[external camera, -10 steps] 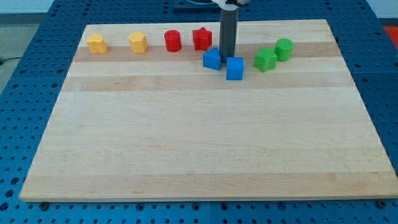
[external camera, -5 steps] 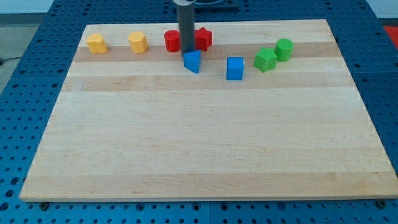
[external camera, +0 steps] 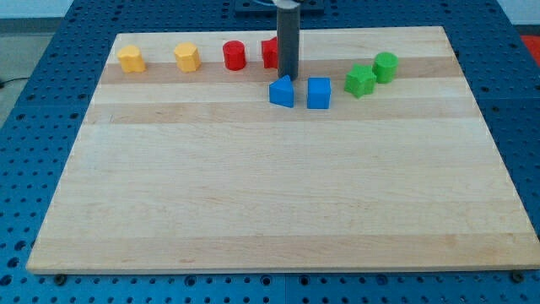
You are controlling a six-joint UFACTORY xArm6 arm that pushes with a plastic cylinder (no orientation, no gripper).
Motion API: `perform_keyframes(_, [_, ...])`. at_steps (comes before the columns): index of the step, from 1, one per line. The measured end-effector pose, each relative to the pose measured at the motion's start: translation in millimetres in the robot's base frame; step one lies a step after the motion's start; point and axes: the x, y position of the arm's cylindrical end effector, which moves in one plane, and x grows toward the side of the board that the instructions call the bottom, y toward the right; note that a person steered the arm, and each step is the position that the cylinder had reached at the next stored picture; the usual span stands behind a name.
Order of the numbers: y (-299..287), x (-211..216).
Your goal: Move the triangle to the bottom left of the cube
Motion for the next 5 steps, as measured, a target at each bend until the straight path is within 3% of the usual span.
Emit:
perform_keyframes(1, [23.4,93.0])
perform_keyframes(2, [23.6,135.1])
perform_keyframes(4, [112.9,78.7])
perform_keyframes(5, [78.2,53.1])
